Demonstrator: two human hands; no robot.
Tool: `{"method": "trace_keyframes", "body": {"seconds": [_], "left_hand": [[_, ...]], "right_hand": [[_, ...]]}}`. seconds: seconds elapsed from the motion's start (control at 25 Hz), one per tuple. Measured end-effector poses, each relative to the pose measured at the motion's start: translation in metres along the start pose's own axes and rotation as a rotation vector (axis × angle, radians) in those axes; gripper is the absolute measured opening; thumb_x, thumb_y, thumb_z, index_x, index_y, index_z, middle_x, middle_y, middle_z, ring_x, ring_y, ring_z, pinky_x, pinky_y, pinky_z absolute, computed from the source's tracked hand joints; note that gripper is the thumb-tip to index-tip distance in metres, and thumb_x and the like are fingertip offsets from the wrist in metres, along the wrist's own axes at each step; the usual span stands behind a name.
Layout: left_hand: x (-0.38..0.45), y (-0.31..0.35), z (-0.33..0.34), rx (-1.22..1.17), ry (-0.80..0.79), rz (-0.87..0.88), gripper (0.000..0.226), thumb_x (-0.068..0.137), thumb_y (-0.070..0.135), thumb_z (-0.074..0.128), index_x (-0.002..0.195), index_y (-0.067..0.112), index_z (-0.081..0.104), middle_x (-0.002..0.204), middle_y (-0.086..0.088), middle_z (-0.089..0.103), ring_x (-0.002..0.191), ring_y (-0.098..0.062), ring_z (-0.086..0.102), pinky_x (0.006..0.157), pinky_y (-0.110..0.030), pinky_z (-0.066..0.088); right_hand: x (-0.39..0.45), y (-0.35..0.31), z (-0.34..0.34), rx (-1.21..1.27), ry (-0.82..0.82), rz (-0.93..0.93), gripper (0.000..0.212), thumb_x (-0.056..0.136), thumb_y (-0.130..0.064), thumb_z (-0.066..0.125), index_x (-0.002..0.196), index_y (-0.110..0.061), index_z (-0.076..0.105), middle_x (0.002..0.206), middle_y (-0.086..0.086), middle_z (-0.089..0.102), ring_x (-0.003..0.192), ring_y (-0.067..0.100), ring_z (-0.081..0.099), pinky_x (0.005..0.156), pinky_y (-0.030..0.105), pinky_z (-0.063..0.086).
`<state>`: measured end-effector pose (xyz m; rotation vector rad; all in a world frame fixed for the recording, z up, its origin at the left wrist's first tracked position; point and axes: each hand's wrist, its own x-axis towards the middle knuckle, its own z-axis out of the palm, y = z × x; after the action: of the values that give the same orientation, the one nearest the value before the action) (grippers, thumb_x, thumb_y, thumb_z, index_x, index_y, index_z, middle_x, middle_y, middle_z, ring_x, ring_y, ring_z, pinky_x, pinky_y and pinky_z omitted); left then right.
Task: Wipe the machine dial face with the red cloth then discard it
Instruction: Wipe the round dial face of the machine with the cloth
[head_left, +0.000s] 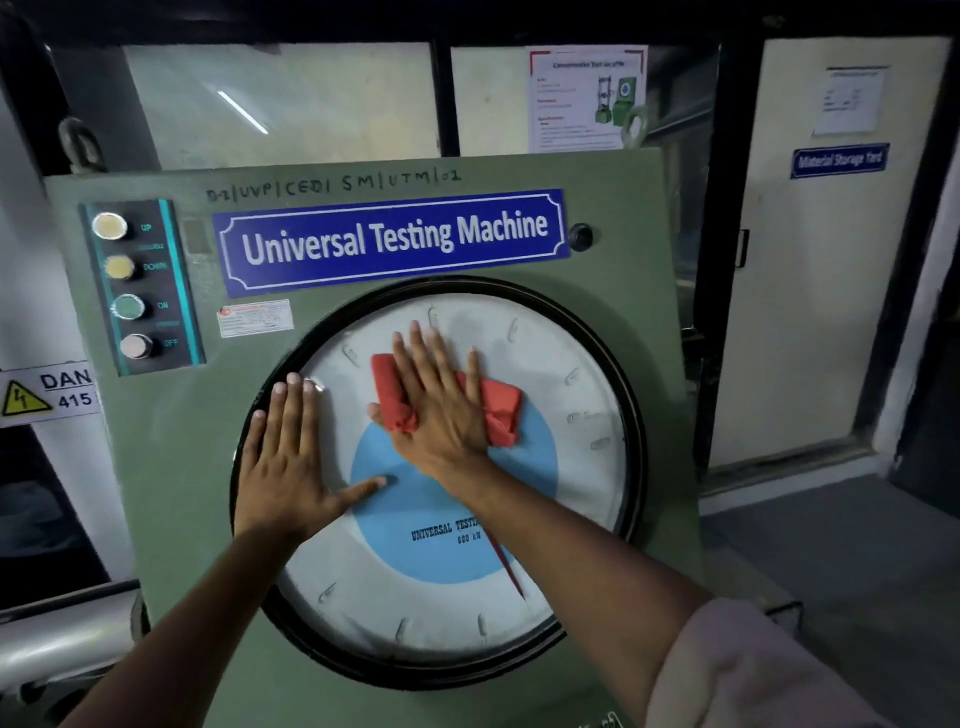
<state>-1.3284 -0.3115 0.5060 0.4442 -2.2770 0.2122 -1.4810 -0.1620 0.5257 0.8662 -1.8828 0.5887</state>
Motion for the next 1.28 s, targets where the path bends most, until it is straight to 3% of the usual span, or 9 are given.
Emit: {"method": "trace_keyframes", "body": {"seconds": [0.08, 0.28, 0.36, 0.6, 0.8, 1.12, 1.28], "left_hand": [[0.000, 0.002, 0.000, 0.007, 0.009, -0.014, 0.145, 0.071, 0.104, 0.038, 0.172, 0.010, -0.005, 0.183, -0.005, -0.010, 0.169, -0.020, -0.005, 0.136, -0.036, -0.009], [-0.003, 0.003, -0.006, 0.027, -0.007, -0.027, 0.144, 0.072, 0.104, 0.038, 0.172, 0.012, -0.010, 0.181, -0.003, -0.019, 0.168, -0.018, -0.013, 0.134, -0.033, -0.014], [-0.003, 0.004, -0.009, 0.038, -0.021, -0.024, 0.144, 0.072, 0.103, 0.040, 0.171, 0.012, -0.012, 0.180, -0.004, -0.021, 0.168, -0.018, -0.015, 0.134, -0.033, -0.015], [-0.001, 0.004, -0.009, 0.042, -0.022, -0.011, 0.145, 0.073, 0.103, 0.042, 0.171, 0.013, -0.015, 0.180, -0.003, -0.023, 0.168, -0.019, -0.015, 0.134, -0.034, -0.014], [-0.001, 0.000, -0.006, 0.026, -0.019, 0.003, 0.145, 0.073, 0.104, 0.040, 0.172, 0.010, -0.009, 0.182, -0.007, -0.015, 0.169, -0.022, -0.009, 0.135, -0.035, -0.012], [-0.001, -0.004, -0.002, 0.020, -0.005, 0.008, 0.143, 0.074, 0.104, 0.040, 0.173, 0.009, -0.004, 0.183, -0.006, -0.011, 0.169, -0.023, -0.005, 0.135, -0.036, -0.011], [0.001, -0.003, -0.002, 0.014, -0.007, 0.011, 0.142, 0.075, 0.104, 0.038, 0.173, 0.008, 0.000, 0.183, -0.006, -0.008, 0.169, -0.023, -0.003, 0.136, -0.036, -0.010]], "right_hand": [[0.007, 0.021, -0.003, -0.002, -0.010, -0.074, 0.089, 0.101, -0.072, 0.040, 0.173, -0.028, 0.012, 0.181, -0.003, 0.011, 0.167, 0.017, 0.007, 0.131, 0.062, 0.011], [0.012, 0.081, -0.019, -0.048, -0.035, 0.131, 0.083, 0.106, -0.072, 0.027, 0.173, -0.027, 0.006, 0.181, 0.004, 0.000, 0.168, 0.026, 0.002, 0.133, 0.062, 0.003], [0.003, 0.095, -0.022, -0.055, -0.011, 0.256, 0.081, 0.107, -0.069, 0.025, 0.173, -0.025, 0.010, 0.180, 0.004, -0.004, 0.168, 0.028, 0.003, 0.132, 0.063, 0.004], [-0.076, 0.130, -0.024, 0.010, 0.014, 0.738, 0.077, 0.110, -0.055, 0.039, 0.172, -0.016, 0.015, 0.180, 0.015, 0.011, 0.166, 0.033, 0.014, 0.127, 0.070, 0.019], [-0.069, 0.115, -0.025, 0.132, 0.043, 0.979, 0.079, 0.107, -0.056, 0.025, 0.172, -0.012, 0.012, 0.180, 0.015, 0.010, 0.167, 0.033, 0.011, 0.125, 0.073, 0.020], [0.016, 0.033, -0.011, 0.031, 0.028, 0.525, 0.081, 0.107, -0.065, 0.024, 0.173, -0.020, 0.007, 0.181, 0.005, 0.002, 0.168, 0.028, -0.001, 0.131, 0.064, 0.007], [0.035, -0.017, -0.001, 0.035, 0.024, 0.124, 0.088, 0.102, -0.072, 0.036, 0.173, -0.026, 0.014, 0.181, -0.004, 0.001, 0.168, 0.021, 0.004, 0.133, 0.059, 0.001]]}}
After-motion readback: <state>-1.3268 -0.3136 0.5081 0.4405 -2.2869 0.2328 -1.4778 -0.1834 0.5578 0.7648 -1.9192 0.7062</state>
